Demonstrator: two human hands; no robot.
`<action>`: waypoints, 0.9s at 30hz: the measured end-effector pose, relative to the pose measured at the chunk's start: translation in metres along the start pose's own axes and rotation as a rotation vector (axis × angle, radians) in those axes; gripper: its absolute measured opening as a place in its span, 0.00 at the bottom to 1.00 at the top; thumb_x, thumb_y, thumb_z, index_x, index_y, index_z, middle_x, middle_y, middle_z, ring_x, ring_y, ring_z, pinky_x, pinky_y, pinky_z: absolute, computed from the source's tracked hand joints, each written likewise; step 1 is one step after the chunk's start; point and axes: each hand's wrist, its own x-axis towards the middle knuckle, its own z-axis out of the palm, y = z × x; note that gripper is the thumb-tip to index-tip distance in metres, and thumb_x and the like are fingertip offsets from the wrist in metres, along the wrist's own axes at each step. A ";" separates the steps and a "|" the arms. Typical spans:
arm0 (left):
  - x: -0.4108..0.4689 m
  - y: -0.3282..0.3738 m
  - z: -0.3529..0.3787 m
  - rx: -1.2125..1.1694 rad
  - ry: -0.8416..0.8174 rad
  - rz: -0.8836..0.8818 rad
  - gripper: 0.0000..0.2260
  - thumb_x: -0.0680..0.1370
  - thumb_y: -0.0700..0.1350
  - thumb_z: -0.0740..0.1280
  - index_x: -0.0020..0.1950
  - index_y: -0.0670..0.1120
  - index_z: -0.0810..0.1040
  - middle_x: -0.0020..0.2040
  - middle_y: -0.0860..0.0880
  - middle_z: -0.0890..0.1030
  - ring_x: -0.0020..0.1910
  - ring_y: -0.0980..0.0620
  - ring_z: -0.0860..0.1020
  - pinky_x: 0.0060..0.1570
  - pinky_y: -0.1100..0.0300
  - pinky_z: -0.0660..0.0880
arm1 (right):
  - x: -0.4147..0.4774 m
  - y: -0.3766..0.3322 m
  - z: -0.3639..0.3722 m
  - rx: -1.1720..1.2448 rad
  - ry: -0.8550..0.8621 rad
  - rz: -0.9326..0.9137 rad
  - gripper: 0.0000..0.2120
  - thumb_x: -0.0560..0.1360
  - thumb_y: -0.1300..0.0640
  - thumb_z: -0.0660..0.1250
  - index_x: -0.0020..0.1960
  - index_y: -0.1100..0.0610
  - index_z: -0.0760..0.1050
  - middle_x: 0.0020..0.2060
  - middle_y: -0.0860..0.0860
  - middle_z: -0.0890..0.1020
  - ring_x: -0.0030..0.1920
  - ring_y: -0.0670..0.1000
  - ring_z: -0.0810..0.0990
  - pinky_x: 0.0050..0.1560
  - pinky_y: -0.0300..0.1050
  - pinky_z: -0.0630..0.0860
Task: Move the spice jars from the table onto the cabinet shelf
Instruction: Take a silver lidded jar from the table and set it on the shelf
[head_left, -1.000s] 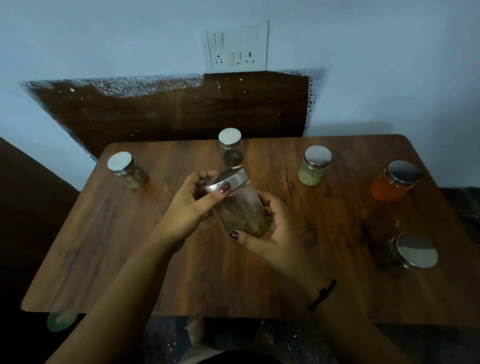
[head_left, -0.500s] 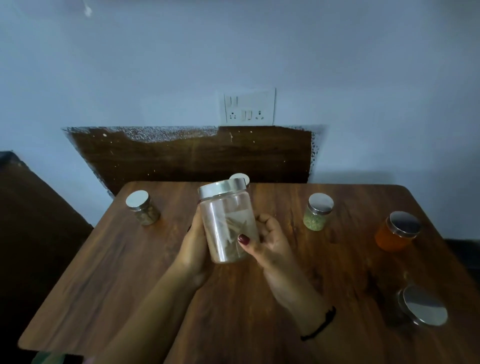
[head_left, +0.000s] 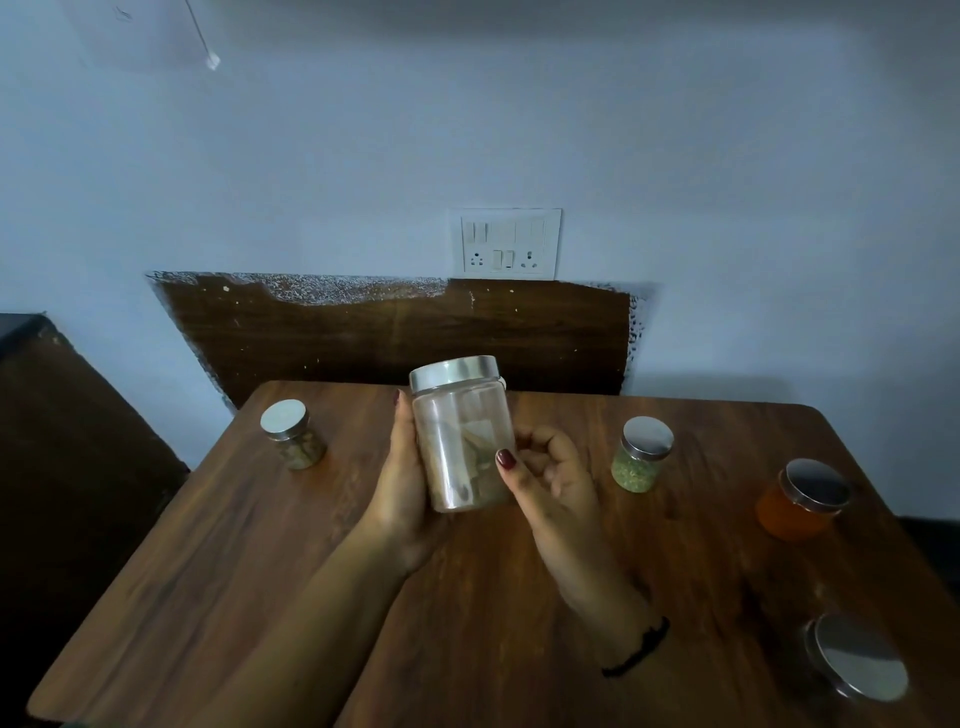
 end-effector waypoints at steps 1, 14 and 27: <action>0.001 0.001 0.001 0.006 0.007 0.004 0.38 0.79 0.70 0.47 0.71 0.42 0.73 0.66 0.37 0.79 0.67 0.40 0.77 0.70 0.42 0.68 | 0.003 -0.001 0.000 -0.022 0.013 -0.025 0.20 0.69 0.45 0.73 0.58 0.51 0.76 0.50 0.48 0.85 0.51 0.47 0.84 0.47 0.40 0.80; 0.000 0.025 0.024 0.293 0.103 0.204 0.32 0.82 0.65 0.47 0.67 0.44 0.78 0.60 0.40 0.83 0.62 0.43 0.81 0.67 0.42 0.73 | 0.015 -0.023 0.014 -0.220 0.034 -0.241 0.33 0.68 0.44 0.76 0.68 0.51 0.68 0.59 0.45 0.78 0.57 0.46 0.81 0.52 0.46 0.82; -0.004 0.048 0.037 0.271 0.059 0.246 0.32 0.82 0.64 0.50 0.65 0.40 0.79 0.59 0.35 0.82 0.62 0.37 0.80 0.68 0.36 0.71 | 0.018 -0.059 0.008 0.022 0.034 -0.251 0.28 0.64 0.46 0.77 0.61 0.46 0.72 0.54 0.42 0.81 0.53 0.46 0.83 0.45 0.39 0.81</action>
